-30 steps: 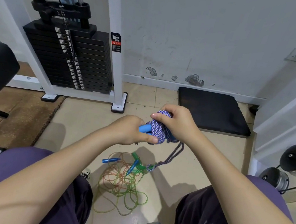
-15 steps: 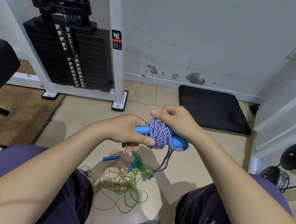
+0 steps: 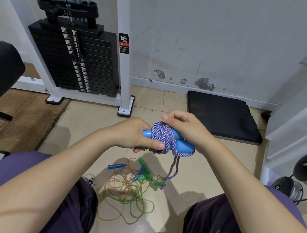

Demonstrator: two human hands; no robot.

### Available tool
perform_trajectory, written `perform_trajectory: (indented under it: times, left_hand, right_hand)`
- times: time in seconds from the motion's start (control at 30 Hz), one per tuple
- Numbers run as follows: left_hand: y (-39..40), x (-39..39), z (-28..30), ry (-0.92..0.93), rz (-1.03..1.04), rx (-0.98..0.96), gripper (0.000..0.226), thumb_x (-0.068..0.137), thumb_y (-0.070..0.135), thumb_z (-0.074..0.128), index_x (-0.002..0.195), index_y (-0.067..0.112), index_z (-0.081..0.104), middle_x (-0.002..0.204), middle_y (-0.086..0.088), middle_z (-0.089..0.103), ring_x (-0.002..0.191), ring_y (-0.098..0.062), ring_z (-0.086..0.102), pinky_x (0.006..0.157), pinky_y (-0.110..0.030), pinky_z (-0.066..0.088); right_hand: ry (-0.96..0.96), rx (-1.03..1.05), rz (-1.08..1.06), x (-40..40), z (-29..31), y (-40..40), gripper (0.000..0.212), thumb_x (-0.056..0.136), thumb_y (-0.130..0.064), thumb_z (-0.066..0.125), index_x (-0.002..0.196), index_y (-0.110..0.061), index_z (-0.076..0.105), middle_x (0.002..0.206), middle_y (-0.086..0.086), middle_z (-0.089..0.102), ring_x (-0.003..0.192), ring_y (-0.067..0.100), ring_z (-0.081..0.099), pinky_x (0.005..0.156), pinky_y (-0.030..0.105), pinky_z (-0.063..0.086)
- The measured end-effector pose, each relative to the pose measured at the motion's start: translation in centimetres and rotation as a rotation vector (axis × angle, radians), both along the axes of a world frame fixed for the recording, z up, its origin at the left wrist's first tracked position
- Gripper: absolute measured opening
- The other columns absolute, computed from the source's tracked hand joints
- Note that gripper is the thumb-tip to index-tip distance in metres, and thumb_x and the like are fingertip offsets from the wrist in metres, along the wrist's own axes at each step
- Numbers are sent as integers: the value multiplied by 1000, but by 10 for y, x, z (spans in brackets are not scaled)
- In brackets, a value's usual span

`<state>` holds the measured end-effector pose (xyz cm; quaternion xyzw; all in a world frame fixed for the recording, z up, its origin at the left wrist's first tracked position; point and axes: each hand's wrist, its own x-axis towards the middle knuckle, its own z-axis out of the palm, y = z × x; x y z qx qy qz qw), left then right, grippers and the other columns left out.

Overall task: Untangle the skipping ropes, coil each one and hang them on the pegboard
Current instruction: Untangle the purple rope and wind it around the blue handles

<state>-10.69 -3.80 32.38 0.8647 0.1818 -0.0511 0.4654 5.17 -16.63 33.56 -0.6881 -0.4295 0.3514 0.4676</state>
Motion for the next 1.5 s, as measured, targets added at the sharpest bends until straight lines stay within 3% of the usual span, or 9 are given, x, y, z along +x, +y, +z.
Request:
perform_trajectory:
  times: [0.17, 0.33, 0.47, 0.53, 0.77, 0.9, 1.13, 1.37, 1.5]
  left_hand:
    - [7, -2, 4, -87, 184, -127, 51, 70, 66, 73, 68, 16, 62, 48, -5, 57, 41, -13, 44, 43, -18, 35]
    - [1, 6, 3, -260, 375, -426, 47, 75, 62, 68, 60, 19, 59, 49, -6, 51, 37, -16, 34, 40, -19, 28]
    - [4, 10, 2, -319, 522, -452, 49, 82, 58, 69, 66, 12, 60, 48, -6, 50, 36, -14, 33, 37, -18, 28]
    - [10, 12, 2, -355, 598, -439, 49, 87, 56, 67, 69, 11, 59, 49, -6, 49, 35, -13, 33, 37, -18, 27]
    - [43, 6, -3, -313, 804, -184, 52, 82, 60, 69, 57, 17, 54, 41, 1, 53, 32, -12, 37, 38, -19, 29]
    - [44, 5, -13, 48, 608, 250, 56, 76, 72, 66, 61, 18, 60, 41, 4, 59, 38, -8, 48, 51, -26, 38]
    - [9, 5, -5, 181, -46, 116, 56, 68, 71, 72, 72, 16, 66, 45, 2, 59, 46, -8, 49, 52, -19, 41]
    - [-5, 6, 4, 112, 19, 257, 67, 67, 78, 66, 68, 11, 65, 43, -1, 58, 44, -13, 48, 58, -29, 43]
    - [-6, 4, 10, 72, 76, 267, 83, 50, 89, 58, 66, 9, 63, 44, -3, 58, 45, -15, 50, 63, -35, 50]
  right_hand:
    - [469, -58, -34, 9, 6, -1, 60, 74, -67, 59, 104, -15, 66, 89, 6, 68, 75, 20, 63, 67, 30, 50]
    - [681, 7, 99, 11, 6, -4, 57, 77, -65, 60, 111, -20, 59, 80, 3, 55, 55, 14, 42, 55, 24, 38]
    - [449, -56, 85, 4, -1, -2, 19, 94, -22, 64, 111, -19, 56, 61, -2, 30, 48, 9, 19, 43, 19, 19]
    - [340, -101, 79, 1, -3, -2, 9, 100, -20, 54, 107, -15, 57, 56, -4, 22, 46, 9, 15, 42, 19, 14]
    - [164, -63, 67, -9, 6, -4, 35, 102, -28, 50, 70, -15, 44, 53, 0, 27, 46, 13, 21, 43, 22, 17]
    - [80, 100, -90, 3, 20, -8, 37, 95, -26, 62, 61, -19, 48, 47, -6, 37, 45, 11, 28, 44, 21, 22]
    - [-254, 167, -142, 8, 20, -8, 22, 93, -21, 65, 72, -14, 66, 50, -19, 52, 50, -3, 42, 52, 11, 31]
    - [-346, 94, -135, 3, 9, -1, 21, 88, -25, 71, 79, -7, 68, 59, -3, 45, 56, 5, 35, 56, 27, 31]
    - [-327, 120, -133, 1, 9, -1, 25, 84, -19, 76, 92, -12, 54, 66, 8, 49, 59, 14, 40, 60, 30, 34]
